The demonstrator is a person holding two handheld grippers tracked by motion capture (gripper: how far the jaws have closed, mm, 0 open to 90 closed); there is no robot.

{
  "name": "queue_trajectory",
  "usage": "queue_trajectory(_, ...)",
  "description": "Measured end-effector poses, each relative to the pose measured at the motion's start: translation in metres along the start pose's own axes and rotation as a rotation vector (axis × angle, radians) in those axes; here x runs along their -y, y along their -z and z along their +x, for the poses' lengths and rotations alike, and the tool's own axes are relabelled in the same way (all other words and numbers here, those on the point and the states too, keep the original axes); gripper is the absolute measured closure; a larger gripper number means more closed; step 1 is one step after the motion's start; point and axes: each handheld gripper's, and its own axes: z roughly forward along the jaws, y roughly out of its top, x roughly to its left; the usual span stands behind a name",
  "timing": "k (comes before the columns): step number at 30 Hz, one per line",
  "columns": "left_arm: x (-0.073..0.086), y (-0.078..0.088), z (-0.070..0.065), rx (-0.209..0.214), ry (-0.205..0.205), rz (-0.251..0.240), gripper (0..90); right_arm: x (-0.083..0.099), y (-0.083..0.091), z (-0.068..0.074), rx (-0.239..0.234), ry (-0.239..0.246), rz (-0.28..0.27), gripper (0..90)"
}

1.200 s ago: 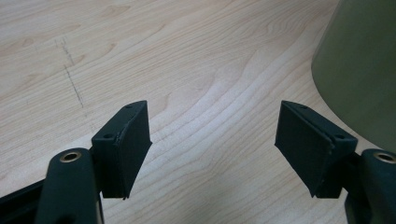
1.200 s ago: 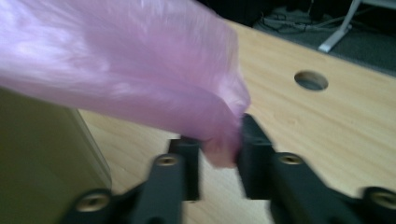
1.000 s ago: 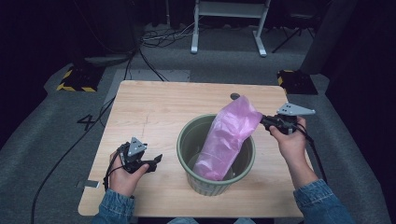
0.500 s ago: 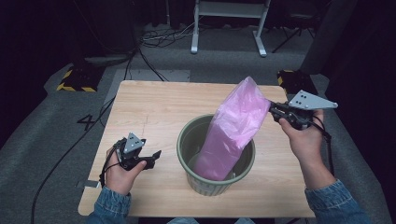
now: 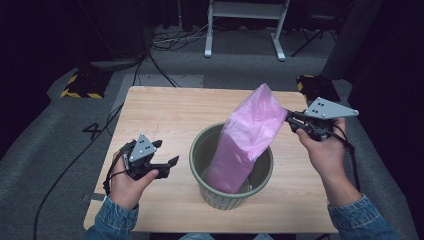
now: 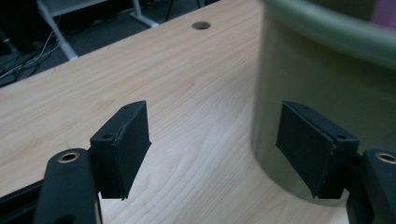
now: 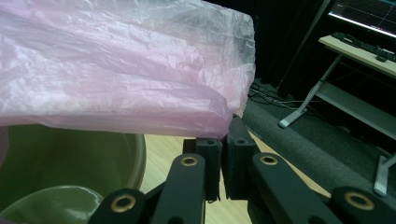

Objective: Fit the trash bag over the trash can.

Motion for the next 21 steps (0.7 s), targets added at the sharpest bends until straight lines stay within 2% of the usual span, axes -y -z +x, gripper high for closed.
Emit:
queue_trajectory(6,-0.023,0.008,-0.013,0.027,-0.055,-0.038,25.0,-0.001,0.000,0.003,-0.008,0.001,0.005,87.2)
queue_trajectory(11,-0.038,0.010,-0.024,0.056,-0.084,-0.068,24.3,-0.001,0.000,0.004,-0.010,0.001,0.014,87.2)
queue_trajectory(15,-0.049,0.009,-0.033,0.087,-0.105,-0.086,24.1,-0.001,0.002,0.005,-0.009,0.004,0.019,87.2)
queue_trajectory(18,-0.057,0.005,-0.039,0.094,-0.129,-0.093,23.7,-0.001,0.003,0.006,-0.008,0.005,0.019,87.2)
queue_trajectory(21,-0.064,0.000,-0.044,0.125,-0.135,-0.101,23.2,-0.002,0.004,0.006,-0.007,0.007,0.021,87.2)
